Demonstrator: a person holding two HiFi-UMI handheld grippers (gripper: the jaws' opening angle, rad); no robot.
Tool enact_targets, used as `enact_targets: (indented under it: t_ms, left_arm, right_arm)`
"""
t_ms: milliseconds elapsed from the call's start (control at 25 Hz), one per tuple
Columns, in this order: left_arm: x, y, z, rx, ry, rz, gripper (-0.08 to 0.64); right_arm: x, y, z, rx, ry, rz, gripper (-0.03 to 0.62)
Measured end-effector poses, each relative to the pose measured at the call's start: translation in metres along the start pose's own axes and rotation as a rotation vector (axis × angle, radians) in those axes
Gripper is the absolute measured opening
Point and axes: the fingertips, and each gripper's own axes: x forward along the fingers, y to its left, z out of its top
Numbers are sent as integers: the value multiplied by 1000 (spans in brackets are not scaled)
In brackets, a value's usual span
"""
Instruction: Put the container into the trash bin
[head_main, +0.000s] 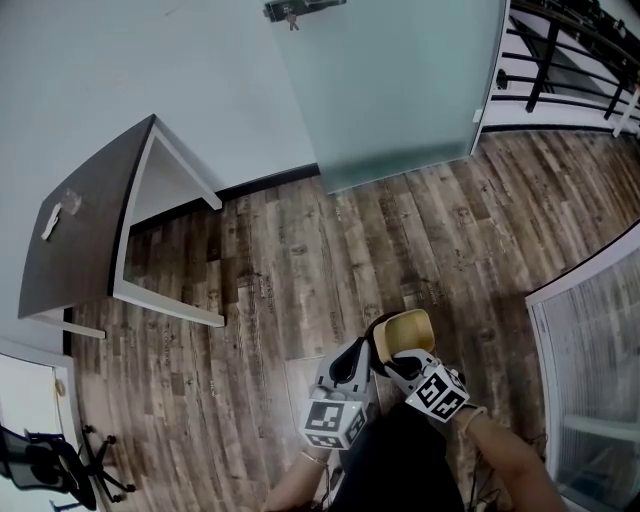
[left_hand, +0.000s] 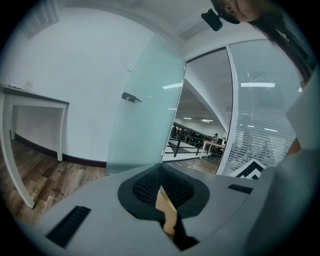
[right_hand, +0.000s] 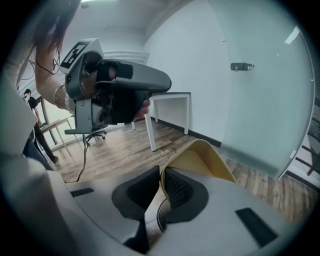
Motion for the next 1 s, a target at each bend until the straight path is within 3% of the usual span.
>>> enact_targets:
  t_ms: [320,640,1000]
  left_arm:
    - [17,22,-50,-27,-2,31,20]
    - [29,34,-89,-16,12,20,19]
    - [37,42,-106,-18,14,19,20]
  right_arm:
    - [54,-15,-76,36,73,28,40]
    - [96,-25,-130,117,69,59,52]
    - [120,-32,-159,179,122,55,114]
